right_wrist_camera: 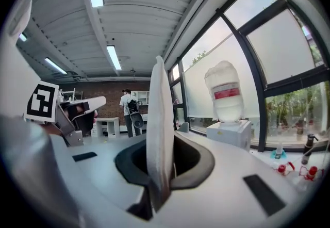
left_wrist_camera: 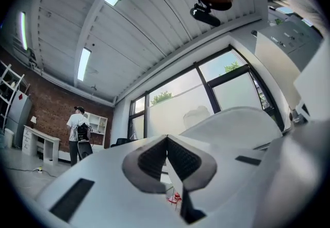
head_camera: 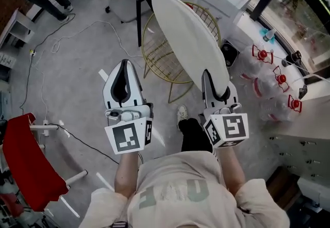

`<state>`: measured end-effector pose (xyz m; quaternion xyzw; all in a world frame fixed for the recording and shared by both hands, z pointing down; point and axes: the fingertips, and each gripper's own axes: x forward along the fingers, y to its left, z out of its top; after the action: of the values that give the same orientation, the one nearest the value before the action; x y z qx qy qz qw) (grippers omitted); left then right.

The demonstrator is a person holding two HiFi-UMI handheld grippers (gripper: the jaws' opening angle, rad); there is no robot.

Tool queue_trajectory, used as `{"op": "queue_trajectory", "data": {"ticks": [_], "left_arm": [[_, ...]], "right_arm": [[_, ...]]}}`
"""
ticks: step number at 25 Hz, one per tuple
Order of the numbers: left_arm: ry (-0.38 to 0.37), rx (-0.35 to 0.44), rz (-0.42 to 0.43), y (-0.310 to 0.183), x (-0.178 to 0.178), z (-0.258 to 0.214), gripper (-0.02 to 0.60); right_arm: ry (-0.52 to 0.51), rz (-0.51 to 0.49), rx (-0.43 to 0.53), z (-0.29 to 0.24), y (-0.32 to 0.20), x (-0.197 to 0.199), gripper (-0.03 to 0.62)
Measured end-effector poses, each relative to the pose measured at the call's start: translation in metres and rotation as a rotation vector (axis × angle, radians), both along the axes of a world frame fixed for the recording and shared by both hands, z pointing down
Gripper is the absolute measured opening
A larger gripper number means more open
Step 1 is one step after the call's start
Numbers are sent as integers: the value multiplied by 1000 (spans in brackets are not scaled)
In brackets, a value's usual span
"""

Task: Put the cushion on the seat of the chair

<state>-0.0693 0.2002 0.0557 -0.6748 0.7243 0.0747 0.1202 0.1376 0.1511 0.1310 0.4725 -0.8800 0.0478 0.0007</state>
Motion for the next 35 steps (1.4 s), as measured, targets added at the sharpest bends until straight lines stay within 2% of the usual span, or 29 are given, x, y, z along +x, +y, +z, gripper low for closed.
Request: {"op": "queue_trajectory", "data": {"ticks": [3,9,13,18,21,30,35], "left_arm": [[-8,30,-36,-44,-1,-6,14],[1,-10,-99,-124,-14,-7,14],[-1,-34,-141,-151,-24,-5,14],[28,-27,-182,-173,-35,-10,14],[15,-10,-176,-185,-35,-16,14],[-4,63,-89,-217,-35,-40,14],[8,65,-60,-226,-38,-41,14]], "right_arm": [[36,-17,-21,3,-52,-3,43],[70,-63,-92,5,-137,-9,43],[59,-83,-123,11,-169,-12,43],[30,-84,-138,11,-193,-13,43],[31,-87,-130,7,-202,-16,43],[8,-48,-63,-15,-210,-31,43],[6,-29,-34,-22,-212,-41,43]]}}
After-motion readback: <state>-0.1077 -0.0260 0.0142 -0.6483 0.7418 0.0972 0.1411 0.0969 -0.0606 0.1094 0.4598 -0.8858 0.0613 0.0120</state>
